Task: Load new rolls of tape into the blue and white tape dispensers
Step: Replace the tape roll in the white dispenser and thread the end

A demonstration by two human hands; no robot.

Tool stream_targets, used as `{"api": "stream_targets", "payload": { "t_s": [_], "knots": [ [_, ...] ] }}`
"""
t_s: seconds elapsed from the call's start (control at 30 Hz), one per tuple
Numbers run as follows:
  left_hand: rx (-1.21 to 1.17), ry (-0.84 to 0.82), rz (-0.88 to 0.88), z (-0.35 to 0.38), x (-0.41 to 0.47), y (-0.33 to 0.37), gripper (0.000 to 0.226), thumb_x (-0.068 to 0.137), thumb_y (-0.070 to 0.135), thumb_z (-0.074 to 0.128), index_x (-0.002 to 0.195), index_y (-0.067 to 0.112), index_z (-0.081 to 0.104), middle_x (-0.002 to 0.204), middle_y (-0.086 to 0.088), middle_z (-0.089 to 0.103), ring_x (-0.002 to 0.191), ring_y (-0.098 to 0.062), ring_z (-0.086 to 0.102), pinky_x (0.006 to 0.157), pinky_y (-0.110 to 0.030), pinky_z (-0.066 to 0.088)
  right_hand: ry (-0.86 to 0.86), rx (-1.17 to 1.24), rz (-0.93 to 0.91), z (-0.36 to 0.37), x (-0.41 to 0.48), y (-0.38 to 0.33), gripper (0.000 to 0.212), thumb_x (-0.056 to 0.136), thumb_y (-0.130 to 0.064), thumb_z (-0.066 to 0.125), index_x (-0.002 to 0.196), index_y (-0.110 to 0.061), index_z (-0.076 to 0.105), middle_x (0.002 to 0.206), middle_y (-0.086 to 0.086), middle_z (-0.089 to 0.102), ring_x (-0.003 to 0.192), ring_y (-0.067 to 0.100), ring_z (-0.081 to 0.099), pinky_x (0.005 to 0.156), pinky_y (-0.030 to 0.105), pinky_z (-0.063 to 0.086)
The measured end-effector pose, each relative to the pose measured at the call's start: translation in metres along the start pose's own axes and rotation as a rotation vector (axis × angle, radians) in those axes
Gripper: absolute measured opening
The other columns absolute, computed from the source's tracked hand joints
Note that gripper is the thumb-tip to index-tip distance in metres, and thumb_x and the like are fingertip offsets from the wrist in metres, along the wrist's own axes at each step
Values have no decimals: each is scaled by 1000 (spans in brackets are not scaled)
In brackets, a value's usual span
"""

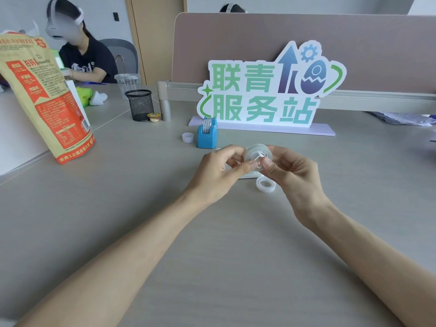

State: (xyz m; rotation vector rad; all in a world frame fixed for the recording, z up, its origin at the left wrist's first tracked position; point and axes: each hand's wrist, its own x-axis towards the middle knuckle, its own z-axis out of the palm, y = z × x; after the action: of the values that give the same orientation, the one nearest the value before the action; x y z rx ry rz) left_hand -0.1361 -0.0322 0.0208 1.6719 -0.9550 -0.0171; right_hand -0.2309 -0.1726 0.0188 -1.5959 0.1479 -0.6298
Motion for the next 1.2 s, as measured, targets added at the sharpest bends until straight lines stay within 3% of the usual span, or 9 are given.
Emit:
{"api": "stream_targets", "payload": {
  "t_s": [0.1,0.2,0.4,0.6,0.8,0.87,0.97,1.07,1.2],
  "knots": [
    [-4,43,21,3,0,-1,18,86,29,70,93,12,71,87,-5,71,73,-6,55,67,-23,47,19,11,0,1,0,0,23,87,-16,69,109,-12,72,104,11,76,103,26,70,95,45,52],
    [11,71,29,4,-1,1,17,85,27,70,92,12,72,86,-4,71,70,-4,54,73,-30,47,23,16,6,2,-2,0,23,88,-18,69,110,-11,72,105,10,76,103,25,71,95,46,52],
    [-16,112,31,7,-3,4,15,85,23,71,92,10,72,78,9,70,65,0,54,64,-15,44,53,28,12,3,-1,-1,19,87,-16,70,105,-14,74,101,11,76,98,24,71,97,51,50],
    [-5,140,35,10,-3,6,11,85,22,71,91,13,73,79,6,72,63,-1,56,63,-15,44,81,57,17,4,0,1,18,86,-17,72,104,-15,75,100,15,76,102,34,69,97,56,50],
    [39,121,34,8,-3,3,12,86,21,70,92,11,74,76,9,71,59,4,55,59,-9,40,81,65,38,5,-1,2,18,86,-14,72,103,-12,75,98,16,76,93,28,72,97,49,53],
    [34,117,21,8,-2,0,13,85,23,71,92,12,75,79,7,73,63,3,59,62,-12,43,63,62,36,4,0,2,19,87,-13,70,105,-9,74,100,17,75,99,33,71,95,45,55],
    [-35,72,-23,4,1,1,14,84,25,72,92,14,74,83,7,75,73,-4,66,67,-16,50,15,73,63,2,0,-2,23,89,-13,67,110,-4,71,103,16,75,96,26,72,89,36,57],
    [-136,37,-91,0,2,5,18,88,24,67,104,19,71,81,12,69,59,5,55,49,-6,38,-44,93,118,-1,2,-5,28,89,-18,68,114,-7,69,109,16,73,94,21,72,87,35,56],
    [-170,66,-132,-3,2,4,27,92,25,62,118,23,67,78,14,63,57,2,47,43,-12,35,-95,145,211,-2,2,-3,34,87,-18,70,119,-10,66,120,22,66,90,24,68,78,26,56]
  ]
}}
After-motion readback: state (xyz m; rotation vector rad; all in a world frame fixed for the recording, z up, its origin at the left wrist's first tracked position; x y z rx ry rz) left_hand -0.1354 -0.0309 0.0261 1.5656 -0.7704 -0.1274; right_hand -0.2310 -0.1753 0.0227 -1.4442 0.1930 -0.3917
